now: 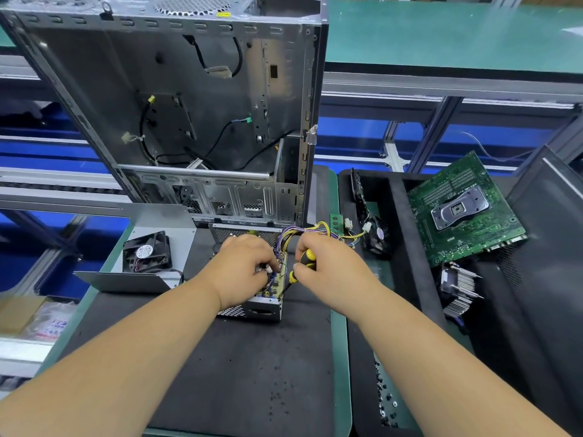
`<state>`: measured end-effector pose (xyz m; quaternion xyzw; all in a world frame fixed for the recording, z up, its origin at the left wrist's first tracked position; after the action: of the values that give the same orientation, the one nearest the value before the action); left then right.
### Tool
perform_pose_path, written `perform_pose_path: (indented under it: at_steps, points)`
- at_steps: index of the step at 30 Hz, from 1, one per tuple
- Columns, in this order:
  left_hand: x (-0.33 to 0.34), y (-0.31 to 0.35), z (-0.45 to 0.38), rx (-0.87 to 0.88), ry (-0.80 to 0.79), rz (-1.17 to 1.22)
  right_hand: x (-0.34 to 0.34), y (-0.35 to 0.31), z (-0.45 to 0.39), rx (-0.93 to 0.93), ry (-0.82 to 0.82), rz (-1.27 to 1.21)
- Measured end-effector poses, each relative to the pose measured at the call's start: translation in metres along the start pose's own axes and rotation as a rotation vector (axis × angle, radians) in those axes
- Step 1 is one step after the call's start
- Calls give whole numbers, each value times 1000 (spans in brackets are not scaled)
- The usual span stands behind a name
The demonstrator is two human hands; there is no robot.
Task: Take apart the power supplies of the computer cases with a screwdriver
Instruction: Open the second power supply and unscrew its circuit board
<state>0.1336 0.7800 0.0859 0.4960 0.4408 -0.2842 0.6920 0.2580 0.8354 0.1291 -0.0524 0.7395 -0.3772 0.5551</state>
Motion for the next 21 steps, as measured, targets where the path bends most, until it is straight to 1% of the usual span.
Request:
perform_pose_path:
  at_steps: [5, 13, 17, 19, 21]
  points:
    - [1, 2, 0, -2, -12, 1, 0, 2, 1, 10, 0, -17]
    - [1, 2, 0, 11, -11, 11, -13, 3, 1, 40, 50, -56]
    - [-2, 0, 2, 35, 15, 91, -37, 8, 7, 80, 175, -175]
    - [-6, -4, 5, 24, 33, 209, -50, 10, 10, 86, 255, -249]
    - [-8, -8, 9, -10, 14, 335, -62, 10, 12, 85, 327, -314]
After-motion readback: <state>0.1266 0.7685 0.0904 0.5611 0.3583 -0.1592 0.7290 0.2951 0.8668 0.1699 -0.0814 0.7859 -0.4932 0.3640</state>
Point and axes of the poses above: each hand's wrist, its own z-axis away from the middle knuckle, its own x-axis out of the palm, y = z × x, the point moved 9 cm from there along -z, towards the middle knuckle, and after that the axes turned 11 degrees about -x, right-handed, at the moved point
